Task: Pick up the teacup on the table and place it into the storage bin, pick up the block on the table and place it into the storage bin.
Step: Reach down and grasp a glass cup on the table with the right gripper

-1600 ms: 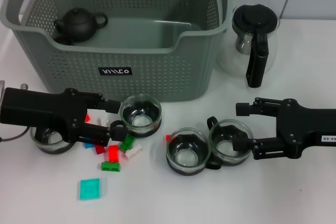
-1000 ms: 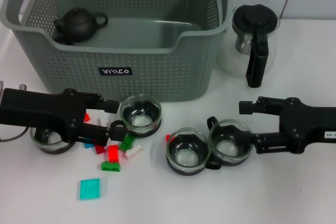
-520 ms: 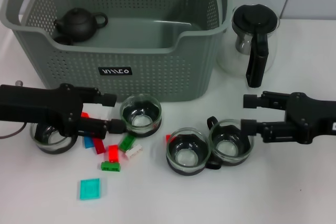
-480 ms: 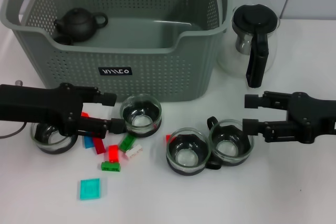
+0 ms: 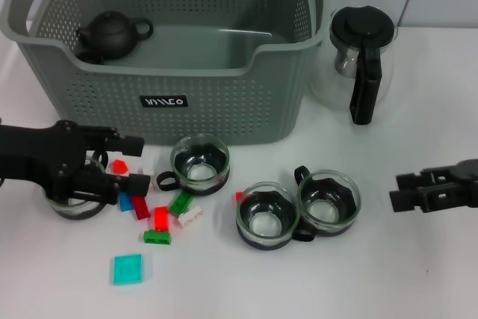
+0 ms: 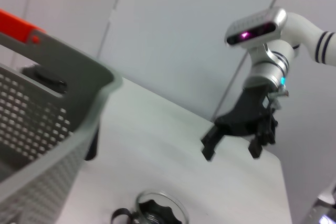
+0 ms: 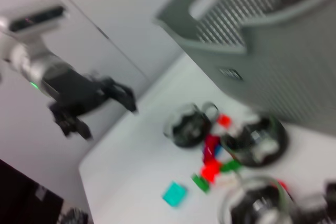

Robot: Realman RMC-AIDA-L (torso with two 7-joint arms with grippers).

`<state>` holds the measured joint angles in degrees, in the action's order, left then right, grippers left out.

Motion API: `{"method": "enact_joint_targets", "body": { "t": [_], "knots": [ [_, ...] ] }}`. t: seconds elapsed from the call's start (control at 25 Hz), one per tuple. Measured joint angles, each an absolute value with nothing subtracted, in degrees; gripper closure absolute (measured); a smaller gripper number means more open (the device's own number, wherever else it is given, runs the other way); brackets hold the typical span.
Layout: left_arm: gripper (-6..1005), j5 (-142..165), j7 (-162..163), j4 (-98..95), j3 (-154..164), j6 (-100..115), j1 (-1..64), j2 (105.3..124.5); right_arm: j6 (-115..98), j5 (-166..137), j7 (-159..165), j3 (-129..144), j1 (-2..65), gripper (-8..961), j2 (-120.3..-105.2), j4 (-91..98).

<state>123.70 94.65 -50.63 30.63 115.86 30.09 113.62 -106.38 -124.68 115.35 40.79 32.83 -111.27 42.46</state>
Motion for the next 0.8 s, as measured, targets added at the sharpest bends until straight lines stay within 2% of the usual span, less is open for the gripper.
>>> {"method": "enact_joint_targets", "body": {
  "t": [0.2,0.32,0.68,0.8],
  "knots": [
    [193,123.56,94.70,-50.72,29.04,115.60,29.95,113.38,-107.30,-129.79,124.56,40.77,36.00,76,-110.04,43.78],
    [193,123.52,94.40,-50.59,28.86,115.13,29.93,113.52,-108.04,-132.70,129.41,40.80,38.12,79,-109.96,46.26],
    [193,123.43,94.16,-50.38,28.82,114.29,29.87,113.85,-106.06,-144.30,133.88,42.37,45.66,89,-112.21,49.01],
    [192,123.30,93.75,-50.31,28.83,114.10,29.87,113.86,-103.38,-146.69,133.88,45.58,47.44,134,-113.25,49.02]
  ]
}}
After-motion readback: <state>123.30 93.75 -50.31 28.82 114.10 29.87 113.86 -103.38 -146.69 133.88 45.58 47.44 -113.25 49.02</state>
